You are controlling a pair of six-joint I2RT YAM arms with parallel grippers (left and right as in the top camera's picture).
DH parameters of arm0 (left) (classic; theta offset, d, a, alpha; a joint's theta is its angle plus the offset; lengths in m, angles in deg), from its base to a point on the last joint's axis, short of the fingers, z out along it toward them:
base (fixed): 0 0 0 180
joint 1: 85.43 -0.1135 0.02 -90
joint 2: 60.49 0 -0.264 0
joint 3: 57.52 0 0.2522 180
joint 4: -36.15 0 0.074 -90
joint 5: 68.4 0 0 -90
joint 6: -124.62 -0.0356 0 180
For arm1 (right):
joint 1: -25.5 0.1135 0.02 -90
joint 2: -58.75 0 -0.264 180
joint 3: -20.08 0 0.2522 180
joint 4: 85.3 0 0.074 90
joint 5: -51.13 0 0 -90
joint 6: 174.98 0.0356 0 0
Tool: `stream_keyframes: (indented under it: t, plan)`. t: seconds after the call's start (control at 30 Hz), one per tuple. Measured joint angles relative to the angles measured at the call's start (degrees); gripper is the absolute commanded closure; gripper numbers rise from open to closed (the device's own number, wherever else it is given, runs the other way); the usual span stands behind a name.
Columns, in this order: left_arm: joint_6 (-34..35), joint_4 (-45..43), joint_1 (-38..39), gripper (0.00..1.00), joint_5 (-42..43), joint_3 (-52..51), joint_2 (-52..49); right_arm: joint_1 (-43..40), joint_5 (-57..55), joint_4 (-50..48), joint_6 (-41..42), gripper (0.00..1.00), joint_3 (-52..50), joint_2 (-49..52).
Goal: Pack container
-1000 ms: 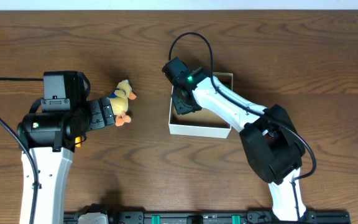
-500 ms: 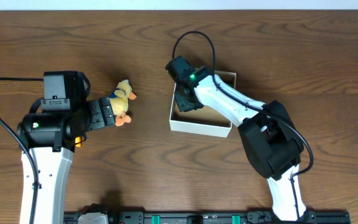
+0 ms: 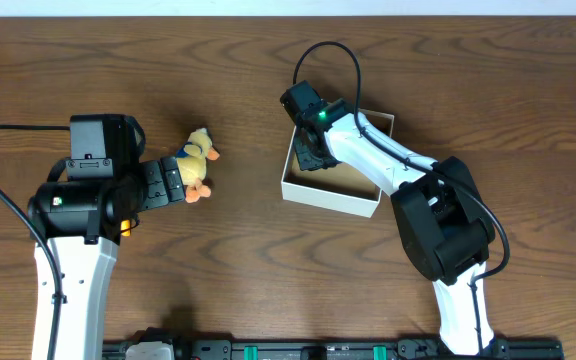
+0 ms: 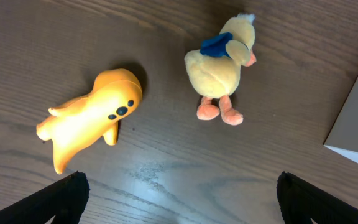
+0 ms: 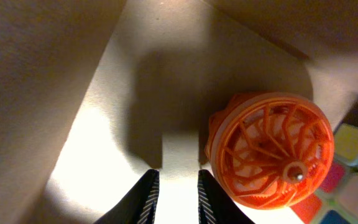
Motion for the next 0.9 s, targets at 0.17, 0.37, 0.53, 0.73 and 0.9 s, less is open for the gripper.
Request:
stream_keyframes:
  t: [0.17, 0.37, 0.53, 0.73, 0.9]
  plan:
    - [0.0, 0.02, 0.0, 0.01, 0.0, 0.0, 0.0, 0.0, -1.64, 0.13, -0.02, 0.73, 0.0, 0.0]
    - [0.0, -0.02, 0.0, 0.0, 0.0, 0.0, 0.0, 0.0, -2.54, 0.15, -0.02, 0.74, 0.0, 0.02]
    - [0.0, -0.07, 0.0, 0.0, 0.0, 0.0, 0.0, 0.0, -3.26, 0.17, -0.02, 0.71, 0.0, 0.02]
    - [0.0, -0.07, 0.0, 0.01, 0.0, 0.0, 0.0, 0.07, -3.54, 0.28, -0.22, 0.64, 0.0, 0.02]
    - [0.0, -0.07, 0.0, 0.01, 0.0, 0.0, 0.0, 0.24, -3.02, 1.49, -0.26, 0.64, 0.24, -0.26]
